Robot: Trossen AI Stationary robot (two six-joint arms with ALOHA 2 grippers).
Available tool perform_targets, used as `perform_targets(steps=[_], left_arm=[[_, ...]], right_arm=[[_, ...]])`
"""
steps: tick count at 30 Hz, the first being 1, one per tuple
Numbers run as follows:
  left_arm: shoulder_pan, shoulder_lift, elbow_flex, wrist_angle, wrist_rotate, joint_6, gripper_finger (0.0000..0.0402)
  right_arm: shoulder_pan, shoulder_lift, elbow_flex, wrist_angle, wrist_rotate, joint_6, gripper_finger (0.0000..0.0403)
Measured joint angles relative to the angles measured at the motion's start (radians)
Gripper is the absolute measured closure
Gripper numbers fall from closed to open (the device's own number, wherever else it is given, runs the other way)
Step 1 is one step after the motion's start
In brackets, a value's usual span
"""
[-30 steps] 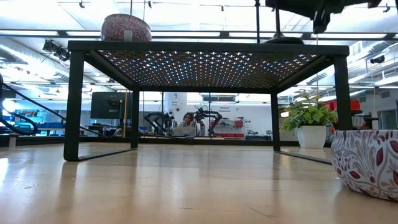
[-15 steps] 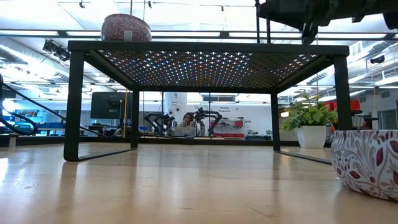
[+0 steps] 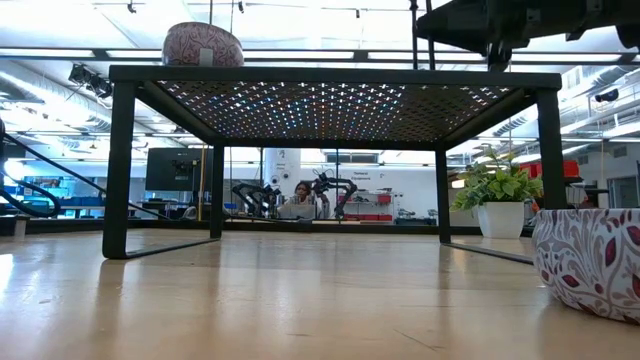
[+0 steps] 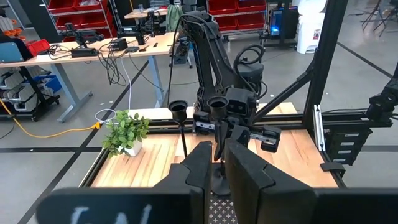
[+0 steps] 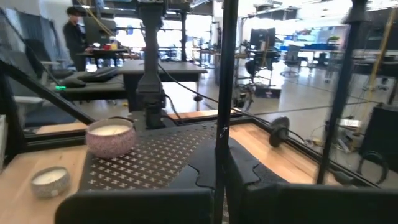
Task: Pick & Place candle stick holders
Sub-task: Put the bottom black candle holder on the shelf aligned with the other black candle holder
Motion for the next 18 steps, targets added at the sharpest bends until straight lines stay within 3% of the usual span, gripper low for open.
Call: perform_targets(steps=[9, 18], left_arm=[[0.000, 0.000, 0.000, 0.000, 0.000, 0.000, 0.0353], [0.000, 0.000, 0.000, -0.001, 0.000, 0.000, 0.0353]], right_arm=[[0.000, 0.000, 0.000, -0.009, 0.022, 0.001, 0.0401], [0.004, 0.000, 0.000, -0.013, -0.004, 0.030, 0.0361]])
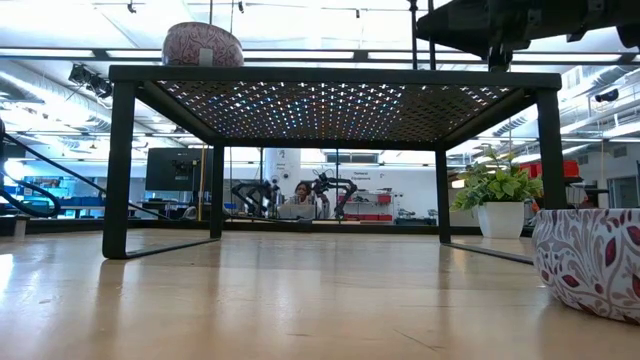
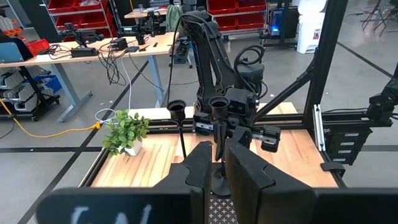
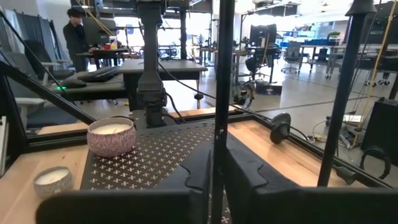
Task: Pick & Place candle stick holders
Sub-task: Put the bottom black candle holder on the shelf aligned with the other black candle holder, then put the red patterned scented candle on the shelf aligned with the other scented candle
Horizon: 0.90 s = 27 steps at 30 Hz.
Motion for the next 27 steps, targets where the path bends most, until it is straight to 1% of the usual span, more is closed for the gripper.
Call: perform_targets(steps=[10, 13, 17, 20, 22, 24, 27], left_arm=[[0.000, 0.000, 0.000, 0.000, 0.000, 0.000, 0.0353], [0.000, 0.000, 0.000, -0.001, 0.000, 0.000, 0.0353], [0.000, 0.000, 0.000, -0.001, 0.000, 0.000, 0.0353], [0.000, 0.000, 0.000, -0.001, 0.000, 0.000, 0.0353], [0.000, 0.000, 0.000, -0.001, 0.000, 0.000, 0.0353], [0.000, 0.000, 0.000, -0.001, 0.000, 0.000, 0.0353], [0.000, 0.000, 0.000, -0.001, 0.000, 0.000, 0.0353]], right_arm=[[0.019, 0.000, 0.000, -0.002, 0.005, -0.030, 0.0354], [0.022, -0.001, 0.001, -0.002, 0.060, -0.031, 0.0353], [0.021, -0.001, 0.001, -0.001, 0.077, -0.031, 0.0349], [0.021, -0.001, 0.001, -0.001, 0.072, -0.030, 0.0333], [0.021, -0.001, 0.001, 0.000, 0.048, -0.029, 0.0315], [0.021, -0.001, 0.001, 0.005, 0.032, -0.029, 0.0294], [0.021, -0.002, 0.001, 0.005, 0.040, -0.030, 0.0258]])
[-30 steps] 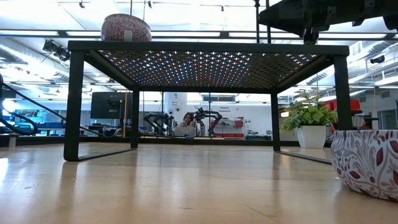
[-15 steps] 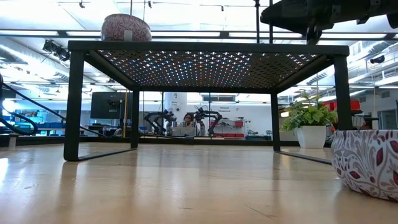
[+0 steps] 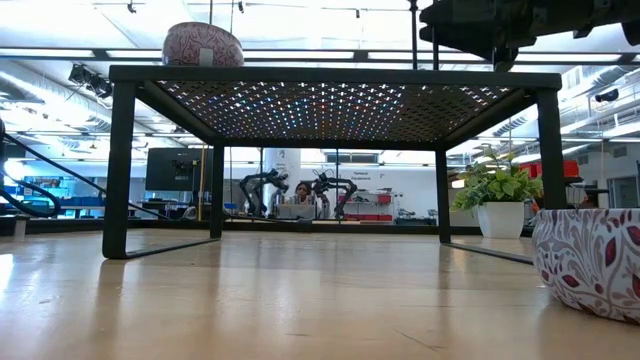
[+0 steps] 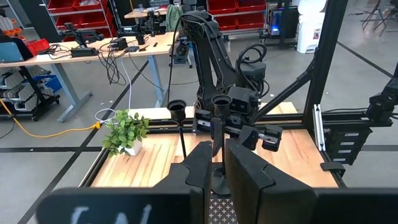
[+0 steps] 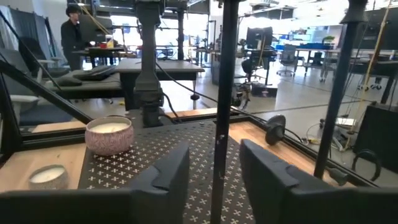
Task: Pick & Place candle stick holders
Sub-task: Put the red patterned scented candle on the shelf aligned with the other scented candle
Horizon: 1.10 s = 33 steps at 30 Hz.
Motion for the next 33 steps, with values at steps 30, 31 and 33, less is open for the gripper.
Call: perform_targets(steps=[30, 31, 33], left_arm=[[0.000, 0.000, 0.000, -0.005, 0.000, -0.001, 0.0353], [0.000, 0.000, 0.000, -0.004, 0.000, -0.001, 0.0353], [0.000, 0.000, 0.000, -0.005, 0.000, -0.001, 0.0353]], right_arm=[[0.340, -0.120, 0.000, -0.065, 0.340, -0.063, 0.0142], [0.355, -0.120, 0.000, -0.076, 0.323, -0.025, 0.0142], [0.374, -0.118, 0.000, -0.098, 0.266, 0.061, 0.0142]])
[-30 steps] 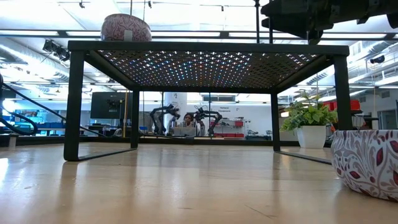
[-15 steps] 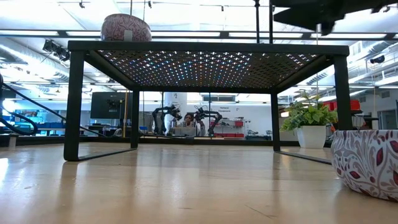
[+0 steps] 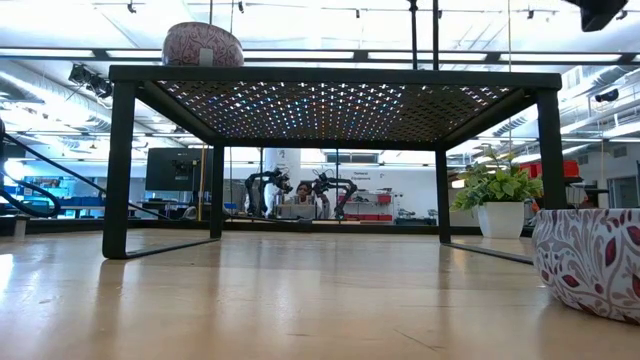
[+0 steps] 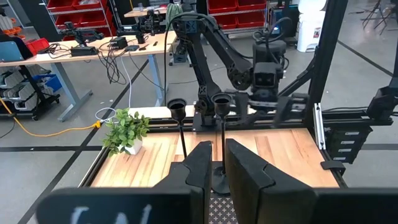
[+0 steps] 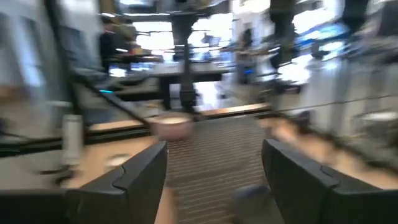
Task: Pick & Place candle stick holders
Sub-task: Put the red patterned scented candle on the shelf aligned with the other scented candle
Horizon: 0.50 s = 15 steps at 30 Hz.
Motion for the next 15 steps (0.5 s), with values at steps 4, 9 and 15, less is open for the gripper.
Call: perform_targets(steps=[4, 9, 15], left_arm=[[0.000, 0.000, 0.000, 0.000, 0.000, -0.003, 0.0353], [0.000, 0.000, 0.000, -0.001, 0.001, -0.006, 0.0353], [0.000, 0.000, 0.000, -0.006, 0.008, -0.029, 0.0353]], right_arm=[[0.005, 0.001, 0.000, -0.040, -0.205, 0.178, 0.0142], [-0.002, 0.020, 0.000, -0.052, -0.393, 0.382, 0.0142], [0.029, 0.085, 0.000, -0.078, -0.477, 0.557, 0.0142]])
